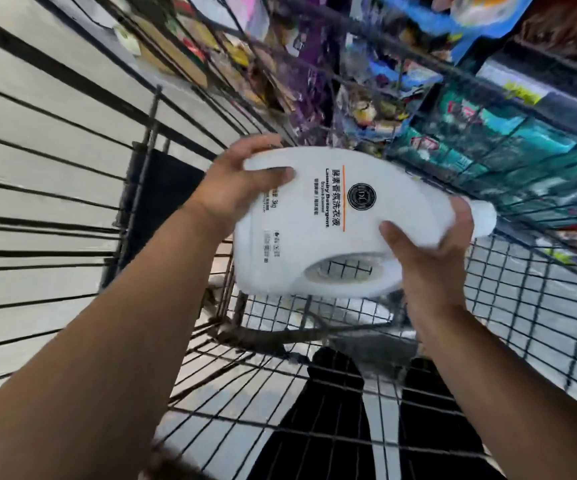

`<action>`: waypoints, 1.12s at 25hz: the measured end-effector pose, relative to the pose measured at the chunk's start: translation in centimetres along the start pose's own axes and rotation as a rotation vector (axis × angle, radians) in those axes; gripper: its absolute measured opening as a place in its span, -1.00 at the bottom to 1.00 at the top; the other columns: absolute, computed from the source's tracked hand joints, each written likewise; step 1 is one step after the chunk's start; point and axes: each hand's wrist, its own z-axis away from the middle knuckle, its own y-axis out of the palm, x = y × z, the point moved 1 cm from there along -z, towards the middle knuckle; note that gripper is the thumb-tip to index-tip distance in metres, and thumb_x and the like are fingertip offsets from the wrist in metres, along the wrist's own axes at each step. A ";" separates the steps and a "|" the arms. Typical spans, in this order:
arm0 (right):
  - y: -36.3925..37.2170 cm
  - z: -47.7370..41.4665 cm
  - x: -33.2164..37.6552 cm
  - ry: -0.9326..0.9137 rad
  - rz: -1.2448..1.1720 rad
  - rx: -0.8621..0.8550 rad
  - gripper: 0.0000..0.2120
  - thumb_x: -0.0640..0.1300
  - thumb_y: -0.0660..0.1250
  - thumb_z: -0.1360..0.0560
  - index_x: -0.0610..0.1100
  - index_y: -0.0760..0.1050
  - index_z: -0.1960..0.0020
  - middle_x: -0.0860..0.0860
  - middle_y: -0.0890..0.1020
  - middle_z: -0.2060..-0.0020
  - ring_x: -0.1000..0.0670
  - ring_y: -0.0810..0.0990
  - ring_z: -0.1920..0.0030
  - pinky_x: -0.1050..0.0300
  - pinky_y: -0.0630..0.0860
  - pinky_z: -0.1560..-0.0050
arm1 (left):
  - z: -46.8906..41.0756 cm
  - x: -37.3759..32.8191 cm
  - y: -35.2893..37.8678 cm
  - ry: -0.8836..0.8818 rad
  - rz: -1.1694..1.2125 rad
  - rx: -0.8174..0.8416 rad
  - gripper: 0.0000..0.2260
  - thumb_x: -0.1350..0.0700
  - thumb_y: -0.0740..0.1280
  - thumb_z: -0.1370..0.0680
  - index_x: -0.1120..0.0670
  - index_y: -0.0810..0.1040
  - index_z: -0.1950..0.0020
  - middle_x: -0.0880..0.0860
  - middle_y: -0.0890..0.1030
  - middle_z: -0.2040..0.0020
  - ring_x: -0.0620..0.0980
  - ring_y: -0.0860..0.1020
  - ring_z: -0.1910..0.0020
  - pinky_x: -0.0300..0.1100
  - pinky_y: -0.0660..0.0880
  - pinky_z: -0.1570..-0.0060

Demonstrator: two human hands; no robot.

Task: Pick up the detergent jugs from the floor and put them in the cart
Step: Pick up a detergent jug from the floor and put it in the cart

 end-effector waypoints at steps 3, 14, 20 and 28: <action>0.6 -0.6 -1.3 -0.037 0.014 -0.049 -0.19 -0.16 0.56 -0.34 0.01 0.18 -0.44 0.21 0.49 -0.16 0.26 0.50 -0.15 0.17 0.48 -0.25 | -1.6 1.0 -0.2 0.003 0.011 0.028 -0.63 0.30 0.53 -0.36 0.03 0.62 -0.11 -0.03 0.65 -0.04 0.02 0.67 0.04 -0.10 0.61 0.03; 0.3 0.5 -0.4 0.061 0.125 0.033 0.12 0.15 0.59 -0.17 0.24 -0.04 -0.52 0.10 0.45 -0.27 0.02 0.46 -0.31 0.05 0.42 -0.34 | 0.5 1.0 0.6 0.193 -0.447 -0.149 -0.44 -0.13 0.57 -0.29 -0.15 0.50 -0.24 -0.09 0.42 -0.24 -0.03 0.47 -0.27 -0.03 0.43 -0.32; -1.9 3.7 3.5 0.013 0.173 -0.054 0.14 0.19 0.60 -0.17 0.22 -0.03 -0.54 -0.03 0.21 -0.48 0.02 0.31 -0.40 0.03 0.28 -0.44 | 7.5 -1.1 2.1 0.392 -0.583 -0.069 -0.42 0.04 0.56 -0.36 0.01 0.47 -0.33 -0.09 0.37 -0.21 0.01 0.36 -0.36 -0.02 0.28 -0.42; -12.7 9.4 13.9 -0.149 0.061 -0.098 0.10 0.24 0.56 -0.23 0.28 -0.09 -0.53 0.02 0.02 -0.57 0.02 0.07 -0.54 -0.06 0.19 -0.48 | 18.7 -9.1 11.7 0.569 -0.494 0.048 -0.33 0.06 0.53 -0.40 0.00 0.34 -0.45 -0.04 0.52 -0.29 -0.12 0.47 -0.29 -0.27 0.41 -0.23</action>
